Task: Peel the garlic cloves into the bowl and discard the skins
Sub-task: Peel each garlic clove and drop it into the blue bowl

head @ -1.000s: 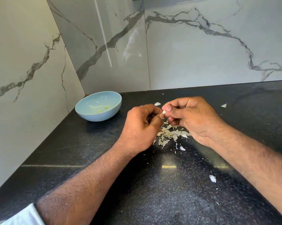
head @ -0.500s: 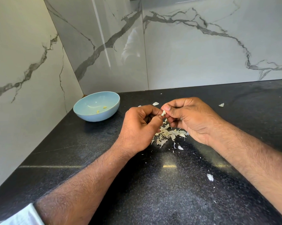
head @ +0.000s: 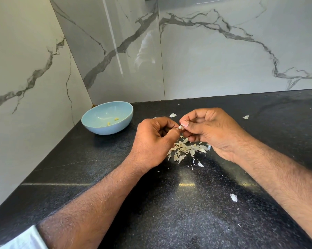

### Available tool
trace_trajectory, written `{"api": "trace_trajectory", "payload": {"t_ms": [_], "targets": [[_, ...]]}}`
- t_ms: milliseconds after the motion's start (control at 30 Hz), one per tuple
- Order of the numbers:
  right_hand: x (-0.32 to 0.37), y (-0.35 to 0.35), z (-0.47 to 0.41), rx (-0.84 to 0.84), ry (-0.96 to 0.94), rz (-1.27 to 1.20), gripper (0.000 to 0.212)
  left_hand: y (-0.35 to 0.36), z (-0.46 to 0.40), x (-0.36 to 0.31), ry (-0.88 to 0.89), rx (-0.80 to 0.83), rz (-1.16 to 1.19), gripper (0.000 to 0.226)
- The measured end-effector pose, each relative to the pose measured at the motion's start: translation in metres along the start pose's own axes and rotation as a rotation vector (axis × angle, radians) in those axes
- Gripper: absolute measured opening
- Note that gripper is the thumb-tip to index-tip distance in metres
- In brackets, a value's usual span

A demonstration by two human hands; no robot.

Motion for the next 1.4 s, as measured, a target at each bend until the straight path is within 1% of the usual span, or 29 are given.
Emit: {"api": "trace_trajectory", "payload": {"t_ms": [133, 300, 433, 500, 533, 633, 700, 733, 800, 867, 967, 1067, 1167, 1400], "targets": [[-0.001, 0.002, 0.001, 0.034, -0.023, 0.027, 0.015, 0.000, -0.001, 0.002, -0.028, -0.003, 0.039, 0.013], [-0.002, 0.002, 0.001, 0.052, 0.021, -0.088, 0.019, 0.000, -0.001, 0.001, -0.056, -0.001, 0.067, 0.013], [-0.003, -0.002, -0.001, 0.074, 0.060, -0.164, 0.020, -0.006, -0.003, 0.003, -0.084, -0.045, -0.034, 0.021], [-0.004, -0.004, -0.002, 0.080, 0.071, -0.172, 0.021, -0.011, -0.006, 0.007, -0.101, -0.065, -0.134, 0.035], [-0.004, -0.004, -0.003, 0.080, 0.075, -0.173, 0.022, -0.013, -0.008, 0.009, -0.103, -0.063, -0.164, 0.038], [-0.005, -0.005, -0.003, 0.085, 0.081, -0.166, 0.022, -0.018, -0.011, 0.013, -0.066, -0.022, -0.207, 0.029], [-0.005, -0.004, -0.003, 0.077, 0.081, -0.156, 0.022, -0.017, -0.010, 0.012, -0.030, 0.012, -0.262, 0.030], [-0.005, -0.005, -0.003, 0.074, 0.079, -0.154, 0.022, -0.016, -0.010, 0.012, -0.032, 0.021, -0.267, 0.026], [-0.004, -0.005, -0.003, 0.068, 0.076, -0.158, 0.022, -0.015, -0.010, 0.011, -0.096, 0.017, -0.208, 0.009], [-0.003, -0.006, -0.002, 0.064, 0.072, -0.161, 0.023, -0.014, -0.010, 0.012, -0.143, 0.008, -0.114, 0.015], [-0.004, -0.006, -0.001, 0.059, 0.059, -0.160, 0.024, -0.010, -0.008, 0.011, -0.112, 0.047, 0.039, 0.005], [-0.003, -0.004, 0.000, 0.039, 0.031, -0.133, 0.025, -0.007, -0.007, 0.011, -0.107, 0.041, 0.085, 0.008], [-0.002, -0.003, 0.001, 0.010, -0.017, -0.092, 0.025, -0.006, -0.008, 0.012, -0.114, 0.033, 0.115, 0.007], [0.004, 0.000, 0.003, -0.028, -0.146, -0.044, 0.029, -0.007, -0.006, 0.010, -0.220, 0.006, 0.314, 0.015]]}}
Point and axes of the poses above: each hand's wrist, its own z-axis away from the middle knuckle, its own y-axis out of the palm, x = y × z, the point moved 2 cm from there along -z, towards the middle knuckle, and after that the axes turned 5 degrees about -x, right-handed, at the moved point
